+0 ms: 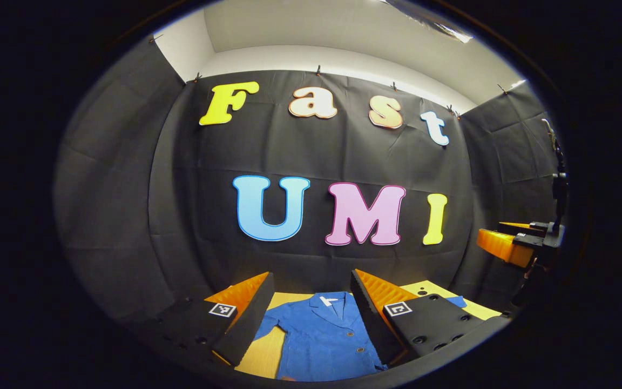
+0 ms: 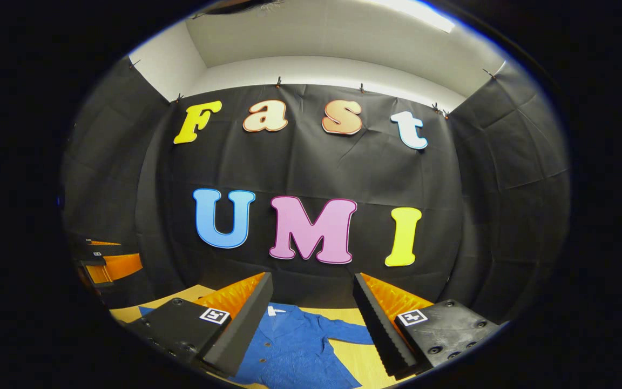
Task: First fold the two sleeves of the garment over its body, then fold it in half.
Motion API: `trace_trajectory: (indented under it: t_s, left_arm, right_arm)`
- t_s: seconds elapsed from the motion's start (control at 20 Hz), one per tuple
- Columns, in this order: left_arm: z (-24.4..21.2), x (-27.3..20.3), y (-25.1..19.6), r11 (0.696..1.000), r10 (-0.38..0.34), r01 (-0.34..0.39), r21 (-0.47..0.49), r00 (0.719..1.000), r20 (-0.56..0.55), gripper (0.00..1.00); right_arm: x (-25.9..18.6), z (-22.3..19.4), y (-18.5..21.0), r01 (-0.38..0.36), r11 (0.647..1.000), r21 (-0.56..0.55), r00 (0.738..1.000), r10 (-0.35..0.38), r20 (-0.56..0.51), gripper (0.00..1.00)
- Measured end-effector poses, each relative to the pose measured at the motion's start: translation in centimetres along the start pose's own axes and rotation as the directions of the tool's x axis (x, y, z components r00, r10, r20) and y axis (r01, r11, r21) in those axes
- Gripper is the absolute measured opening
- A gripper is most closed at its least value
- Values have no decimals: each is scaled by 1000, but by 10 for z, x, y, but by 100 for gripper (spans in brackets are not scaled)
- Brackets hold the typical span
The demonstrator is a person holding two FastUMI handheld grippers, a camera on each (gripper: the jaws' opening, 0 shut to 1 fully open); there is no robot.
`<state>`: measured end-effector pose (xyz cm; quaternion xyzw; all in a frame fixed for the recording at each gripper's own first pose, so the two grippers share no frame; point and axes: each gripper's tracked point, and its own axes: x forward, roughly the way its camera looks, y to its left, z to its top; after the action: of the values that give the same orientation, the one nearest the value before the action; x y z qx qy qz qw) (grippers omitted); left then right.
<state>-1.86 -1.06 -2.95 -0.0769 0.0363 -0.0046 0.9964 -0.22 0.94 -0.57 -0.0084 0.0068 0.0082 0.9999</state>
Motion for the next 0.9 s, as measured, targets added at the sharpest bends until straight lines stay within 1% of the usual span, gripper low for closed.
trace_trajectory:
  t_s: [0.55, 0.9]
  left_arm:
    - [-2, -4, -9, 1000, -10, 11, 28, 1000, -12, 82]
    - [-3, -4, -25, 999, -17, 18, 31, 1000, -22, 82]
  right_arm:
    - [3, -15, -4, -1, 1000, 12, 999, 2, -37, 96]
    - [18, -47, -16, 3, 1000, 31, 994, 1, -108, 96]
